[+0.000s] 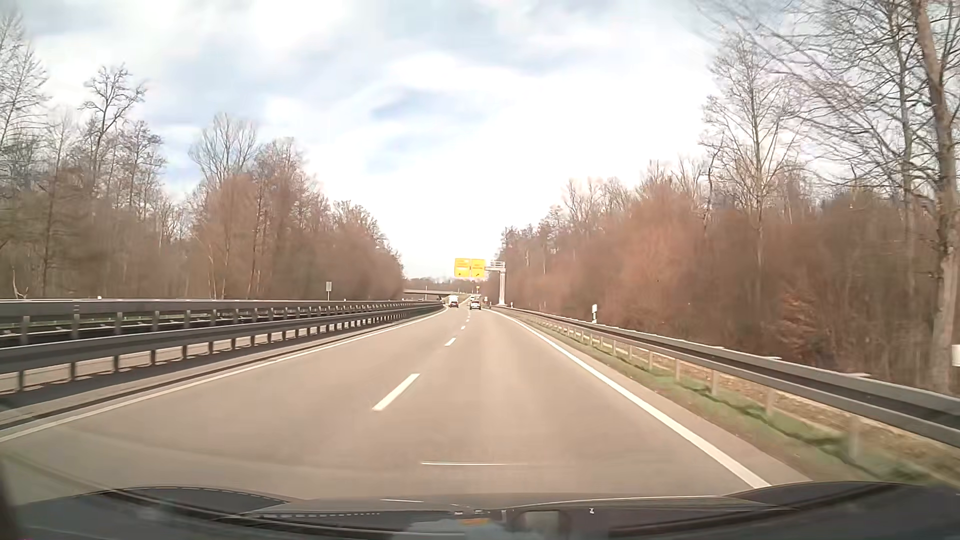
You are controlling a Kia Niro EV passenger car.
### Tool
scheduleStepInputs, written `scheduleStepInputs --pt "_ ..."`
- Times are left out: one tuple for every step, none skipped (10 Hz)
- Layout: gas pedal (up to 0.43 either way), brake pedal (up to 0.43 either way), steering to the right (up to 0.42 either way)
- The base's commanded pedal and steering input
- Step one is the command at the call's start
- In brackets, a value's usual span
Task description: Follow the waypoints while adhering to traffic rules and regulations
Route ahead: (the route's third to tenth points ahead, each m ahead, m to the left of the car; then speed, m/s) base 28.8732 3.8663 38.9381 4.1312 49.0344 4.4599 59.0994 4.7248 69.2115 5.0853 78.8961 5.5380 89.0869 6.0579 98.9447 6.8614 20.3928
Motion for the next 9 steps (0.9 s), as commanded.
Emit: scheduleStepInputs --pt "0.130 0.000 -0.003" --pt "0.130 0.000 -0.003" --pt "0.130 0.000 -0.003" --pt "0.130 0.000 -0.003" --pt "0.130 0.000 -0.003" --pt "0.130 0.000 -0.003" --pt "0.130 0.000 -0.003" --pt "0.130 0.000 -0.003" --pt "0.130 0.000 -0.003"
